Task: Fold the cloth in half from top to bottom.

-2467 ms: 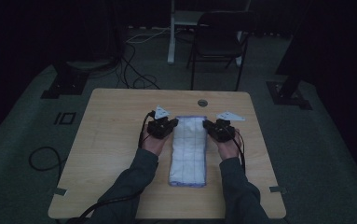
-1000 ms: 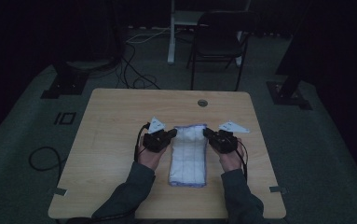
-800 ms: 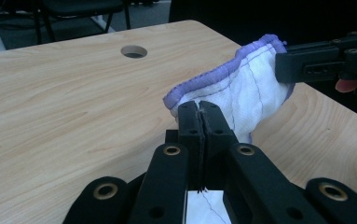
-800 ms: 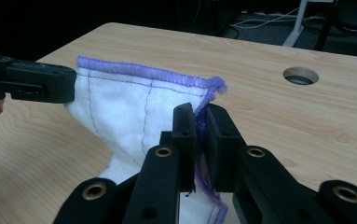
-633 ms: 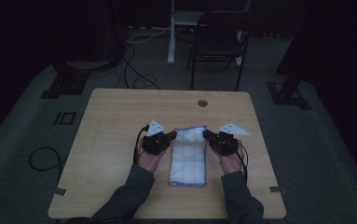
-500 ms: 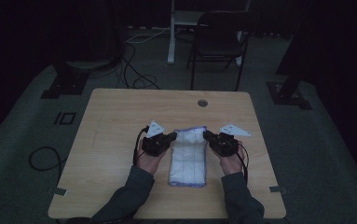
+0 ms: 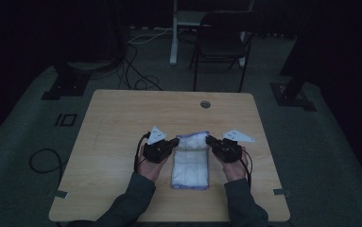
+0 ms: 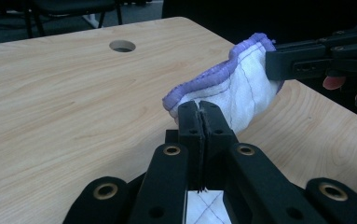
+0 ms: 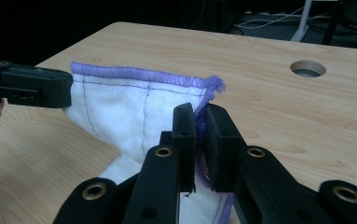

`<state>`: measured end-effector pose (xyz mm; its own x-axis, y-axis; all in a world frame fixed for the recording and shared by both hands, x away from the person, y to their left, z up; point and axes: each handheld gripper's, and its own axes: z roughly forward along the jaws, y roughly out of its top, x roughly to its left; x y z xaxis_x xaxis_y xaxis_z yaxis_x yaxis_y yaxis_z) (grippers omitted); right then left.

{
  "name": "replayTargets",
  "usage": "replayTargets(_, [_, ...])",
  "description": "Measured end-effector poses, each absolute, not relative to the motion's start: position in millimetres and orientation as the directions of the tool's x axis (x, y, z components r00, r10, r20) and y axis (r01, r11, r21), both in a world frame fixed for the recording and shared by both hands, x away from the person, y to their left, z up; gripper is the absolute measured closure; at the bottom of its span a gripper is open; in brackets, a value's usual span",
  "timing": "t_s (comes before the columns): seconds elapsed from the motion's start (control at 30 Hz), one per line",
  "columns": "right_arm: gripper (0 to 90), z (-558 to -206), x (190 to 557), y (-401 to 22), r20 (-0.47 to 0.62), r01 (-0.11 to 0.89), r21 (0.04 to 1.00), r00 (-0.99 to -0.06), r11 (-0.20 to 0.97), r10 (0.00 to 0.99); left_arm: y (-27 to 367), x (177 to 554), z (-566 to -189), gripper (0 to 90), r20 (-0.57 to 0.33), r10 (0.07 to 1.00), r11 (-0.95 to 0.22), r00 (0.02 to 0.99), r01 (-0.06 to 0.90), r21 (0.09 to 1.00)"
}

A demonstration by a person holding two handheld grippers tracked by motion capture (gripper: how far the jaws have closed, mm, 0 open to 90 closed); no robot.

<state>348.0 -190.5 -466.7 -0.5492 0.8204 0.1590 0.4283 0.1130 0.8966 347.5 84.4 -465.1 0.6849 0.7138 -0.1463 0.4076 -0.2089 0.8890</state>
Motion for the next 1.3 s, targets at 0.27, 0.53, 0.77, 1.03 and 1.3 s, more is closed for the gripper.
replayTargets(0.27, [84.0, -468.9, 341.5, -188.9, 0.151, 0.423, 0.898, -0.557, 0.122, 0.817, 86.7, 339.5, -468.9, 89.4, -0.161, 0.71, -0.198, 0.685, 0.413, 0.889])
replayTargets(0.53, [84.0, -472.5, 334.9, -189.0, 0.155, 0.428, 0.895, -0.559, 0.123, 0.815, 87.1, 333.3, -471.9, 89.4, -0.162, 0.705, -0.204, 0.69, 0.417, 0.886])
replayTargets(0.77, [84.0, -477.3, 327.4, -189.4, 0.16, 0.434, 0.892, -0.56, 0.123, 0.813, 86.4, 326.6, -475.4, 89.4, -0.168, 0.702, -0.204, 0.693, 0.42, 0.884])
replayTargets(1.03, [84.0, -483.5, 323.3, -188.7, 0.169, 0.445, 0.887, -0.561, 0.123, 0.811, 87.4, 322.6, -482.3, 89.4, -0.174, 0.702, -0.208, 0.691, 0.432, 0.877])
replayTargets(1.3, [84.0, -488.2, 321.2, -187.1, 0.174, 0.456, 0.881, -0.562, 0.127, 0.809, 89.3, 319.8, -489.4, 89.4, -0.182, 0.704, -0.208, 0.686, 0.445, 0.871])
